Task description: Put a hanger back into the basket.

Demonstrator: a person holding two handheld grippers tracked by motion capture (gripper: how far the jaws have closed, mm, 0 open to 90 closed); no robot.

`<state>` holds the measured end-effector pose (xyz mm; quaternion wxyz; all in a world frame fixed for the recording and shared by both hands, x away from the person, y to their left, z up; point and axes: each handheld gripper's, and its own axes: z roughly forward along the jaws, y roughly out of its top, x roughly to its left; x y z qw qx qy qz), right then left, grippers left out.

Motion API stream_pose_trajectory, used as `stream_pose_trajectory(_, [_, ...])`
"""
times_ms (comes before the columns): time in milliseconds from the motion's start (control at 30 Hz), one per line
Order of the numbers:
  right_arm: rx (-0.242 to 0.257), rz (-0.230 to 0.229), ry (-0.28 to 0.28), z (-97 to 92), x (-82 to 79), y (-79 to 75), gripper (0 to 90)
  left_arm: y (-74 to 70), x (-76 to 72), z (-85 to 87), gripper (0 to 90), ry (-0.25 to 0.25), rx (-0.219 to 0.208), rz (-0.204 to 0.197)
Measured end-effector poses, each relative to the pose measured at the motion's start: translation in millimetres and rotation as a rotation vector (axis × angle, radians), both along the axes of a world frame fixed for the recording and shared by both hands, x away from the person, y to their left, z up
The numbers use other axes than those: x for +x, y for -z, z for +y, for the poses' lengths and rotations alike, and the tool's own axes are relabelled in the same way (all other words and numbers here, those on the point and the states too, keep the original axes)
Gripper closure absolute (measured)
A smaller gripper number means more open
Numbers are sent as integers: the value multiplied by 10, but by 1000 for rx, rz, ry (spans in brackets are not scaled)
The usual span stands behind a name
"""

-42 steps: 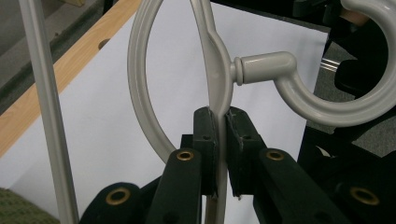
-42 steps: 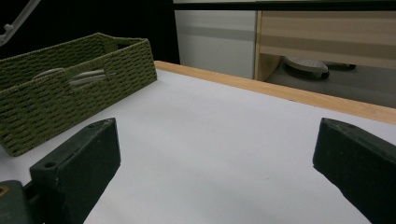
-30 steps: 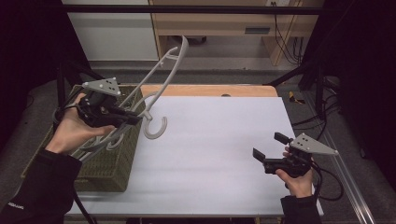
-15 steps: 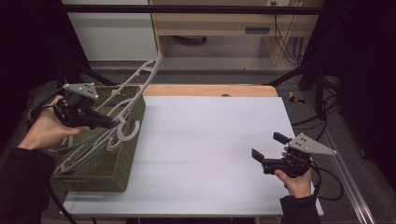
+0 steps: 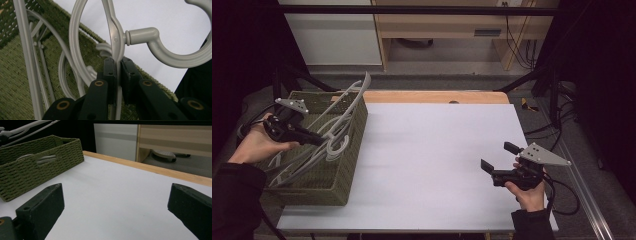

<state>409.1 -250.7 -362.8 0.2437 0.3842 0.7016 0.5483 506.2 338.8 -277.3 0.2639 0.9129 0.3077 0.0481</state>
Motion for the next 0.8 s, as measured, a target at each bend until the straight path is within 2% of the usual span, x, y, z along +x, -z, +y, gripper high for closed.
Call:
stream_pose_trajectory(300, [-7, -1, 1, 13, 8, 10, 9, 255, 76, 157, 831, -49, 30, 56])
stream_pose_trajectory(533, [-6, 4, 1, 19, 13, 18, 9, 403, 120, 293, 831, -92, 18, 87])
stream_pose_trajectory(800, [-7, 4, -1, 19, 9, 15, 9, 513, 189, 330, 830, -120, 14, 104])
